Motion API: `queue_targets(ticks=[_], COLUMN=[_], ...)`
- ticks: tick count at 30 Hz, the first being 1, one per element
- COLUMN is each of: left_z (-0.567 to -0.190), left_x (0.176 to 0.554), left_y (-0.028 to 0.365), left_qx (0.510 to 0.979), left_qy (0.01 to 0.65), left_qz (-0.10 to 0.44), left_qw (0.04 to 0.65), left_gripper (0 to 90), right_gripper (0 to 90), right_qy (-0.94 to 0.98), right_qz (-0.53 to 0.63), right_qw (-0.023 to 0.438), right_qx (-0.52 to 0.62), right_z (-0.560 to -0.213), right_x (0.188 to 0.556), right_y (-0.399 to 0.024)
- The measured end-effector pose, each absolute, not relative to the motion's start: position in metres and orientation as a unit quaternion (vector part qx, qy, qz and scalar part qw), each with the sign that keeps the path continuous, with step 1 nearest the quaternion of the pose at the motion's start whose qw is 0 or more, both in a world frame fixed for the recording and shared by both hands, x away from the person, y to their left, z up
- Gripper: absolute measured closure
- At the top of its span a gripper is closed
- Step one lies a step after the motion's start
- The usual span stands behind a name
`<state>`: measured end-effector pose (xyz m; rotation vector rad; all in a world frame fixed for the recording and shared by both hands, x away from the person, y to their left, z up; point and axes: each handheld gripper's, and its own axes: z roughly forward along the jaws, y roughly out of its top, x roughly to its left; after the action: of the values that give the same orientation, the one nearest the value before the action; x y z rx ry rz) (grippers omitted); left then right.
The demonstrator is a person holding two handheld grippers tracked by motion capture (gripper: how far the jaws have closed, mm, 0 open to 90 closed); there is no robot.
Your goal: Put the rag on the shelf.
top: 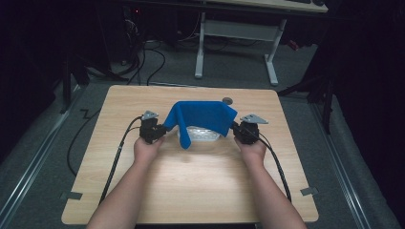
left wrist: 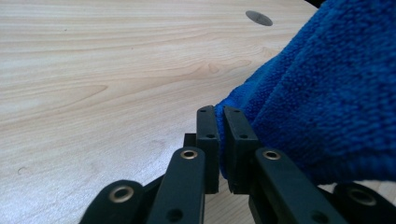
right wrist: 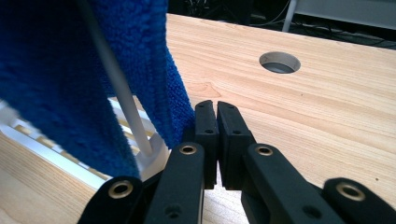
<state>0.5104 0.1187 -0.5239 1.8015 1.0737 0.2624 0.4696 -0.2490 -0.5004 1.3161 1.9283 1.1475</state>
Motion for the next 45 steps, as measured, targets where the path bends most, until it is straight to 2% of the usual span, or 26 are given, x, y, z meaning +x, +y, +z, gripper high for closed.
queue_targets(ticks=[1,2,6,9,23,33,39,45], left_z=[-0.524,-0.522,-0.516,-0.510,-0.480,-0.475,-0.477,-0.480], left_x=[0.510,0.510,0.507,0.505,0.497,0.491,0.481,0.462], left_y=[0.119,0.120,0.125,0.130,0.156,0.167,0.173,0.182], left_qx=[0.741,0.742,0.738,0.733,0.718,0.717,0.719,0.717], left_qy=[0.445,0.445,0.444,0.447,0.456,0.460,0.465,0.468], left_qz=[0.110,0.117,0.141,0.153,0.199,0.211,0.217,0.212], left_qw=[0.491,0.488,0.488,0.490,0.486,0.480,0.468,0.471], left_gripper=[78.6,70.6,61.8,58.9,56.2,54.9,52.8,51.2], right_gripper=[87.3,79.7,70.9,68.9,64.2,60.1,51.9,48.3], right_qy=[0.714,0.714,0.711,0.707,0.690,0.687,0.689,0.701], right_qz=[0.426,0.427,0.423,0.427,0.438,0.439,0.439,0.428], right_qw=[0.267,0.269,0.280,0.285,0.300,0.307,0.299,0.303], right_qx=[0.487,0.486,0.486,0.487,0.491,0.491,0.493,0.484], right_z=[-0.500,-0.500,-0.495,-0.488,-0.467,-0.461,-0.456,-0.447], right_x=[0.470,0.470,0.470,0.469,0.465,0.461,0.454,0.438], right_y=[-0.249,-0.250,-0.253,-0.257,-0.277,-0.284,-0.285,-0.286])
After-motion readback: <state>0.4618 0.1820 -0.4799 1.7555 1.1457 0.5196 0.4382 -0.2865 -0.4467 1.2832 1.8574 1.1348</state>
